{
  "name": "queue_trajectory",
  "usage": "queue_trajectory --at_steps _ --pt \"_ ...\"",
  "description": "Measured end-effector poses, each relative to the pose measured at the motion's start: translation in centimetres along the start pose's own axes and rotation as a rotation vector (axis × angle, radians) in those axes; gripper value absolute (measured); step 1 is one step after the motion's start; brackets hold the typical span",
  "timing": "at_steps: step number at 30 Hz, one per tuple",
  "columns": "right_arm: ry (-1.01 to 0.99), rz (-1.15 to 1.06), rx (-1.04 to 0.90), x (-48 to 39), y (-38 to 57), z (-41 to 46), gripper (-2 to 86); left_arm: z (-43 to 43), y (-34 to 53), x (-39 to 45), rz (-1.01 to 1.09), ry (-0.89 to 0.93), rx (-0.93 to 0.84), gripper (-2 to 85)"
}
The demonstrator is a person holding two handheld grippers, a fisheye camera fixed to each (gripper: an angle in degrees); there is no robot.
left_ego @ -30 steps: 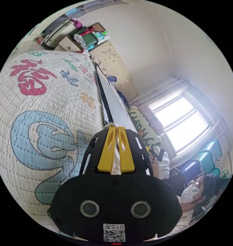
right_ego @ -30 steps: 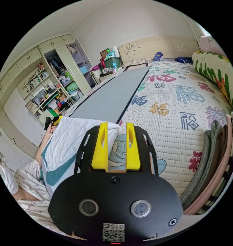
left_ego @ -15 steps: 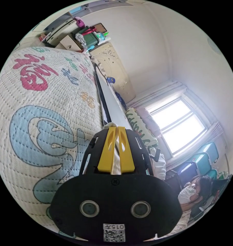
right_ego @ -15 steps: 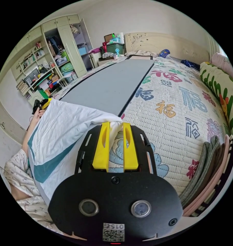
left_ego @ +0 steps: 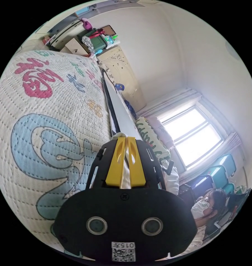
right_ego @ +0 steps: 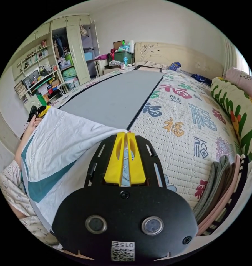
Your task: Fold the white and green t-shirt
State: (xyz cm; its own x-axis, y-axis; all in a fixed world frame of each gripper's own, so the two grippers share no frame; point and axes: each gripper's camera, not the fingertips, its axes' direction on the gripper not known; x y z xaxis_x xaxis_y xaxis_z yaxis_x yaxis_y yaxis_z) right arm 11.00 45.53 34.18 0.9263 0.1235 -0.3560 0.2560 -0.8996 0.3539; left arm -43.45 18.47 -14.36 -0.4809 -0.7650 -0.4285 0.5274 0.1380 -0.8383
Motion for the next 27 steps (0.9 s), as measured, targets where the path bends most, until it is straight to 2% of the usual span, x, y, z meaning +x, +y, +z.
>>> queue_trajectory --at_steps 8,16,22,27 --pt "0.081 0.107 0.012 0.2 1.7 2.5 0.3 1.1 0.2 3.1 0.080 -0.216 -0.010 -0.8" --pt "0.144 0.103 -0.068 0.9 2.2 6.9 3.0 1.6 0.1 2.1 0.074 -0.187 -0.019 -0.7" --pt "0.064 0.136 0.160 4.4 6.0 4.6 4.3 1.3 -0.1 0.0 0.039 -0.130 -0.013 -0.6" --pt "-0.002 0.050 0.310 4.7 7.3 1.6 5.3 1.5 -0.3 -1.4 0.020 -0.112 -0.030 -0.6"
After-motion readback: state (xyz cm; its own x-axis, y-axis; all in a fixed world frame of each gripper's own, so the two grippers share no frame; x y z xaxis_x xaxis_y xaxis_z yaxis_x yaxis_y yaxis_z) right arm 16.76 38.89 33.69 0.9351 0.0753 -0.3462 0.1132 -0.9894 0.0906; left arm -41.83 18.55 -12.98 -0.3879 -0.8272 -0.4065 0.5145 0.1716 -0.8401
